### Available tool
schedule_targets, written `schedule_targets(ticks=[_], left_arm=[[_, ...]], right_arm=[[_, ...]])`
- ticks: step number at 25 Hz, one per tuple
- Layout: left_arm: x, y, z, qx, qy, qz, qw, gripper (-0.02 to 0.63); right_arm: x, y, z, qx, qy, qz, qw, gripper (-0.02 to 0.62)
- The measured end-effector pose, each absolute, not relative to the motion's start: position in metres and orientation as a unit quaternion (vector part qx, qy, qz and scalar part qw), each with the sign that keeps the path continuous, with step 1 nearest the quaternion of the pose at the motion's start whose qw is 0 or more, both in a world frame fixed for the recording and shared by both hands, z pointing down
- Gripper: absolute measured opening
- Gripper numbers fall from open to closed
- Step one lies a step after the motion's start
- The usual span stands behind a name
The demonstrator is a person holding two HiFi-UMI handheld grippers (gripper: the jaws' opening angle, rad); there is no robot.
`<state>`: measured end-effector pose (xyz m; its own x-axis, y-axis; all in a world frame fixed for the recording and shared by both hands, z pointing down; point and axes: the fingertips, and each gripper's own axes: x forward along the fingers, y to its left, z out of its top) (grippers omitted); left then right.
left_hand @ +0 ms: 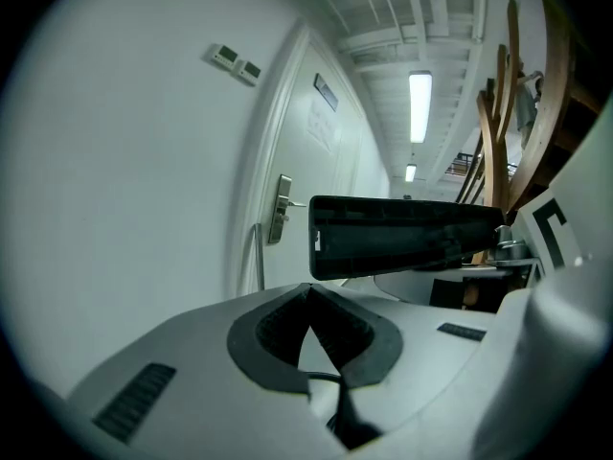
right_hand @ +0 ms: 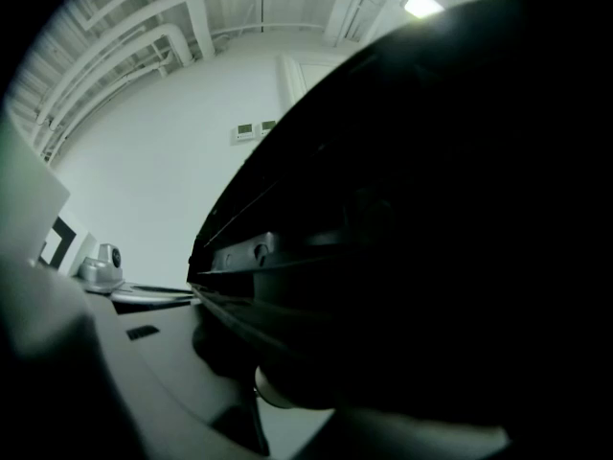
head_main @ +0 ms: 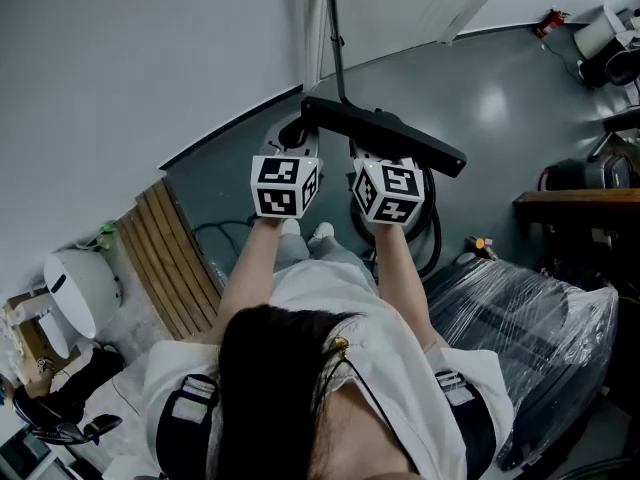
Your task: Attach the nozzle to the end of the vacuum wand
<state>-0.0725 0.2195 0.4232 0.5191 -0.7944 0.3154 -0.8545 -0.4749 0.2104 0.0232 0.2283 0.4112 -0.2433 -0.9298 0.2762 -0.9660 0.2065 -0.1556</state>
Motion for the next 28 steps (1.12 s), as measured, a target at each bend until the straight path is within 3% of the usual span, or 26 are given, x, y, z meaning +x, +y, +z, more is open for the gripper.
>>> schedule_targets(ticks=[28], left_arm=[[-0.064,0.129,0.436,0.849,-0.493,0.073,0.176,-0.006]], right_arm=[[0.051,0.142,0.411,0.631,-0.761,0.14,0.058,0.189]])
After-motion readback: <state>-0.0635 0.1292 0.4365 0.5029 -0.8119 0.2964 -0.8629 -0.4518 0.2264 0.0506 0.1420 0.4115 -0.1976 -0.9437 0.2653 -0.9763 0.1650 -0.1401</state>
